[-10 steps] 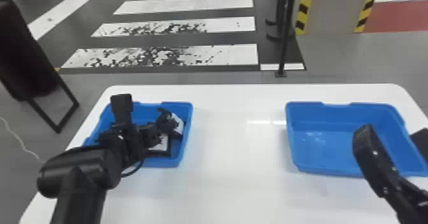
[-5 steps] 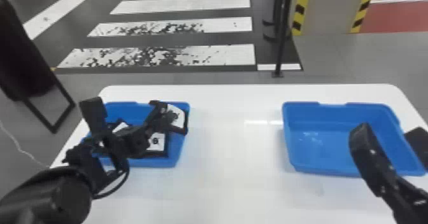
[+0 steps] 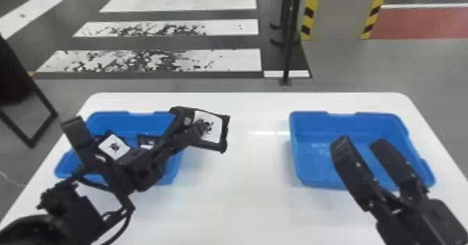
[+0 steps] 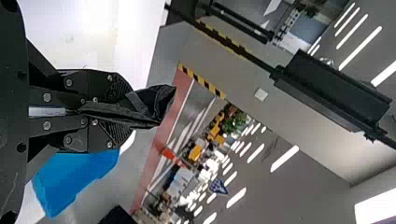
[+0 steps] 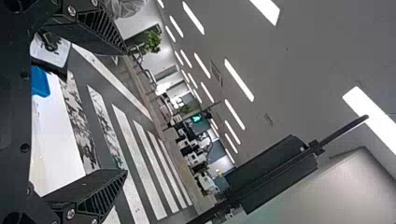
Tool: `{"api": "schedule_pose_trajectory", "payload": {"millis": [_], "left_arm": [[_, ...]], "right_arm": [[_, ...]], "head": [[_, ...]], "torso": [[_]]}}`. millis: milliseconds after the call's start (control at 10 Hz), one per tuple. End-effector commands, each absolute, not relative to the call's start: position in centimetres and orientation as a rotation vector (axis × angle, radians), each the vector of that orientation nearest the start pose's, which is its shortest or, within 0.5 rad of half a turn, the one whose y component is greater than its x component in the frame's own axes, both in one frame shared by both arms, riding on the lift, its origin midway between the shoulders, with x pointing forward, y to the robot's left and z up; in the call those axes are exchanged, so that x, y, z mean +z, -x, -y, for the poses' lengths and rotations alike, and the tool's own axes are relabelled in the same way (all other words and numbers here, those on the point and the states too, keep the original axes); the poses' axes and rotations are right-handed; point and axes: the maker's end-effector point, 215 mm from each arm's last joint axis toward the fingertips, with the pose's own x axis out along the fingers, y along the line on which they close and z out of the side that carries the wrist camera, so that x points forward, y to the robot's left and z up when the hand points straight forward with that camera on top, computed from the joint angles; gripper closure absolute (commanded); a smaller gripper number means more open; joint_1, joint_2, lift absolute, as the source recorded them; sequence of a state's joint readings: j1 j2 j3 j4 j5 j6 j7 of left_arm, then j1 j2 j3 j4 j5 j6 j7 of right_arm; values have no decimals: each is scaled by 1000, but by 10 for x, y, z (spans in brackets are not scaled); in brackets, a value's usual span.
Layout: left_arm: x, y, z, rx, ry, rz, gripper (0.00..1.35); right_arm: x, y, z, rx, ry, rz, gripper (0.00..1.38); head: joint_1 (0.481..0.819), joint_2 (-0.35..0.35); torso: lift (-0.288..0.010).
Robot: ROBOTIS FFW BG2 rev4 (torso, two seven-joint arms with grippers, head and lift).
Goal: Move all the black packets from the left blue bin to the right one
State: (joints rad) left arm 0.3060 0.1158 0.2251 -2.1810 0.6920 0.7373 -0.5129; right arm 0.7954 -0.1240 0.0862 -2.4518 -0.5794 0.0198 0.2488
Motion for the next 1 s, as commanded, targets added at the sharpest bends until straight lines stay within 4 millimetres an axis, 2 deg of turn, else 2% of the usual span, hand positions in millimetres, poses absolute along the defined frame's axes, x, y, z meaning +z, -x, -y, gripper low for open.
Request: {"api": "schedule_pose_trajectory", "payload": {"millis": [0, 200, 600, 900], "left_arm": [[-283, -433, -129, -719, 631, -242, 1204], [-275, -427, -109, -777, 666, -245, 1204], [-249, -405, -58, -924, 752, -232, 1204], [-246, -396, -39, -973, 775, -249, 1204]], "right_arm": [[-216, -353, 116, 471, -612, 47, 121], [-219, -353, 94, 559, -650, 15, 121], [-250, -353, 59, 685, -737, -103, 130], [-258, -358, 42, 737, -837, -134, 147]], "head": [[695, 36], [695, 23], [695, 16], [695, -1]], "torso": [[-140], [-140], [-140], [-140]]}}
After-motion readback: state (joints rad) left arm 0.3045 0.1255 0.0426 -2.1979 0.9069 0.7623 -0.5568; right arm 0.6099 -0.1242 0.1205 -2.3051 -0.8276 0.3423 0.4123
